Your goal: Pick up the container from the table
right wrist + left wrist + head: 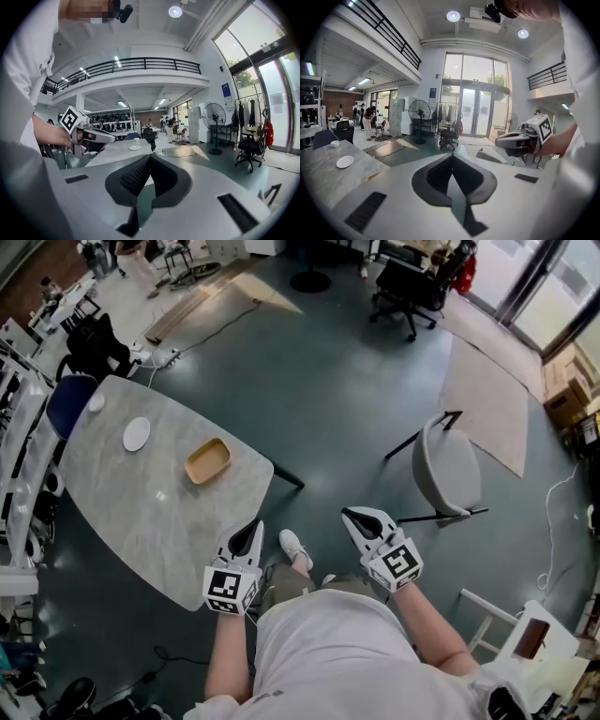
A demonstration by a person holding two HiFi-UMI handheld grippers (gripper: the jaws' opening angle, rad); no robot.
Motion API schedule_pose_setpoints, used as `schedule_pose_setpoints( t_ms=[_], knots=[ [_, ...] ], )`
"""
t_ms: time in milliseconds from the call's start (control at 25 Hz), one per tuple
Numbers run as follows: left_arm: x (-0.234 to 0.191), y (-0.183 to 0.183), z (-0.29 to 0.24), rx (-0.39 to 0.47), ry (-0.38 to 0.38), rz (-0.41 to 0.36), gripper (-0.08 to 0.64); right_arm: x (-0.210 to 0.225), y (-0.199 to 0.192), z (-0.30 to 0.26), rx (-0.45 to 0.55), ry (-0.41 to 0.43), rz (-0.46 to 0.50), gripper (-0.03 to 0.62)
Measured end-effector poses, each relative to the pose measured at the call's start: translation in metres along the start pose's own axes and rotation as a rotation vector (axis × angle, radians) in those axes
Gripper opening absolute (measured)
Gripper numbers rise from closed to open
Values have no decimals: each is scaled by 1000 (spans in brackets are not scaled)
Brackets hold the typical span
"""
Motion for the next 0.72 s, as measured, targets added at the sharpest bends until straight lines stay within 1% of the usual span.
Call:
schedule_pose_setpoints(
  t_ms=[160,280,520,720],
  knots=[
    [-55,23,-23,4,-11,10,2,19,35,-54,-25,8,12,12],
    [-90,32,-37,-1,-10,20,2,30,57,-92,-38,21,26,12],
    [-156,25,-51,-50,27,60,2,36,92,-159,-71,53,65,12],
    [-189,15,-61,-115,53,91,2,43,110,-199,-135,74,91,12]
  ],
)
Point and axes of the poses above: the fingertips, and each gripper's own axes: z backward along the fingers, x to its right, y out of its top, the point moved 8 cm from there along z, backward along the fingers, and after that the axes turned 15 degrees about -x, right-handed, at the moved point
